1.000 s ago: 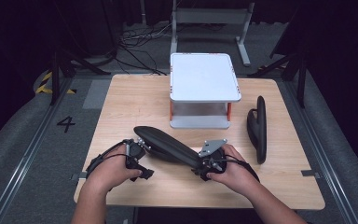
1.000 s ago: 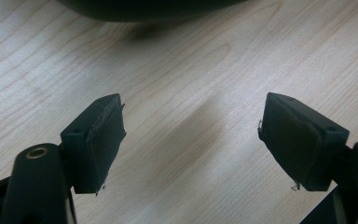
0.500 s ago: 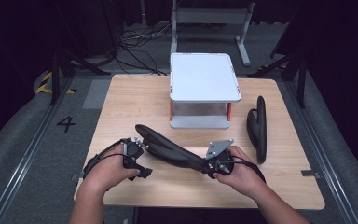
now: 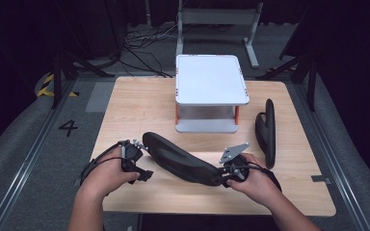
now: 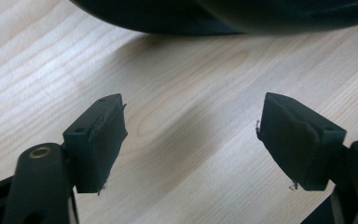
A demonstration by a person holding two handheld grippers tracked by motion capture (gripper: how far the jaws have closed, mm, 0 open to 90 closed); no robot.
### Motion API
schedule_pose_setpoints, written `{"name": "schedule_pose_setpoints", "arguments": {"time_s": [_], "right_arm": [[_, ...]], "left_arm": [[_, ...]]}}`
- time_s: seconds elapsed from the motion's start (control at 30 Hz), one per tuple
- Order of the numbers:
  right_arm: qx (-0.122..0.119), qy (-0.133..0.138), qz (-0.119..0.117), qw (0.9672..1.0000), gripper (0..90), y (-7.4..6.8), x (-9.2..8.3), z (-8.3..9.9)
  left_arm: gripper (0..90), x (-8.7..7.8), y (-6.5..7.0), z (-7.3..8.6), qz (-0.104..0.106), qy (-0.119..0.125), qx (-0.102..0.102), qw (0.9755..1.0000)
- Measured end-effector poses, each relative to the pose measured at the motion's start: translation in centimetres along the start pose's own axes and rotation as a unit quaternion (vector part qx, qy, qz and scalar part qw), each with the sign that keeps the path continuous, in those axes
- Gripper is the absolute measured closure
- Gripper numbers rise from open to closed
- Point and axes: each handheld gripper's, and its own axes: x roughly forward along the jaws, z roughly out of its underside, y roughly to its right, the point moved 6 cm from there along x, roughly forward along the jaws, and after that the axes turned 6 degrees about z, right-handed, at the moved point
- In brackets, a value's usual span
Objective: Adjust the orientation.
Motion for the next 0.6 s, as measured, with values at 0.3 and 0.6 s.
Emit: {"name": "schedule_pose_setpoints", "arguments": {"time_s": [0.3, 0.6], "right_arm": [[0.039, 0.005, 0.031, 0.9988, 52.5, 2.6, 1.3, 0.6], [0.038, 0.009, 0.055, 0.9977, 44.4, 3.8, 2.4, 1.0]], "left_arm": [[24.0, 0.3, 0.3, -0.3, 0.004, 0.000, 0.008, 1.0000], [23.9, 0.5, 0.5, -0.3, 0.006, -0.002, 0.006, 1.0000]]}}
